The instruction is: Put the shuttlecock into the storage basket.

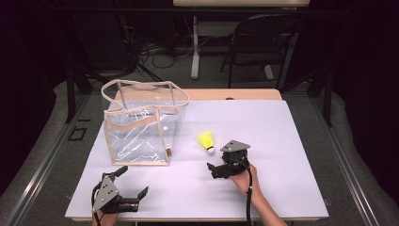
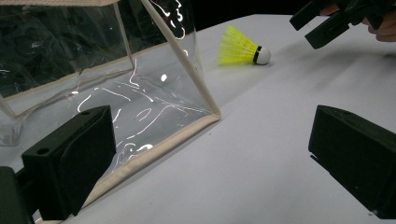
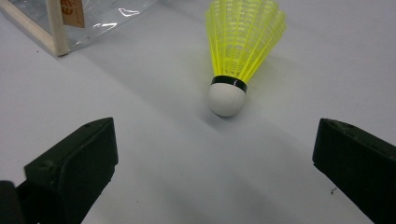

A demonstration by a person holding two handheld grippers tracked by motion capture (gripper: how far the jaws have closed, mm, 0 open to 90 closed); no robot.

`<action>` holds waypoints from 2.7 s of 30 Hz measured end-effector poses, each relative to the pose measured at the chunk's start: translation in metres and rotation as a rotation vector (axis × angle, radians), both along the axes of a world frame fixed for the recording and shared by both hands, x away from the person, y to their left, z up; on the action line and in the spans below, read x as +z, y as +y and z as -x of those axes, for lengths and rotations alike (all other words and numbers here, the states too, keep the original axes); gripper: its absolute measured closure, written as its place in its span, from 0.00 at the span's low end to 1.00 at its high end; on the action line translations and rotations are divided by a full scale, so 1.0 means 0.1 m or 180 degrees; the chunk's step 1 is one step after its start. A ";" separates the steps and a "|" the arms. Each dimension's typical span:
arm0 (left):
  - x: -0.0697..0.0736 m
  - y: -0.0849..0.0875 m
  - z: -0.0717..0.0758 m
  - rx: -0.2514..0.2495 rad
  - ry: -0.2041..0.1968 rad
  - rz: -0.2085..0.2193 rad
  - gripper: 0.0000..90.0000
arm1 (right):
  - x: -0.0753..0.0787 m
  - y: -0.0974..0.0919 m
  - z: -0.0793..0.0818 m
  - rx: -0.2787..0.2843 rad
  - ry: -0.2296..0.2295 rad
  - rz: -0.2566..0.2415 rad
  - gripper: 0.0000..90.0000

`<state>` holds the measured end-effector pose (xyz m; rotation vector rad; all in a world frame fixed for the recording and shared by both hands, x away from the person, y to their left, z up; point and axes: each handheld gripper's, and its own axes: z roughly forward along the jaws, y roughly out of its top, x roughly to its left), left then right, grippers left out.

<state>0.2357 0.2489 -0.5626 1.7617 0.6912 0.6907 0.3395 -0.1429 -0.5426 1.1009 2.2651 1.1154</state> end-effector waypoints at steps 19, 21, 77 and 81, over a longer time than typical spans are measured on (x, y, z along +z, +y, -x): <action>0.00 0.00 0.00 0.0010 0.0003 0.0012 0.01 | 0.01 0.17 -0.26 -0.0070 0.0247 0.0104 0.00; 0.00 0.00 0.00 0.0012 0.0008 -0.0001 0.01 | 0.01 0.18 -0.28 -0.0083 0.0279 0.0124 0.00; 0.00 0.01 -0.01 -0.0034 0.0022 -0.0012 0.01 | 0.02 0.51 -0.70 -0.0400 0.0874 0.0633 0.69; 0.00 0.01 0.00 -0.0035 0.0017 -0.0008 0.01 | 0.02 0.50 -0.70 -0.0393 0.0886 0.0607 0.71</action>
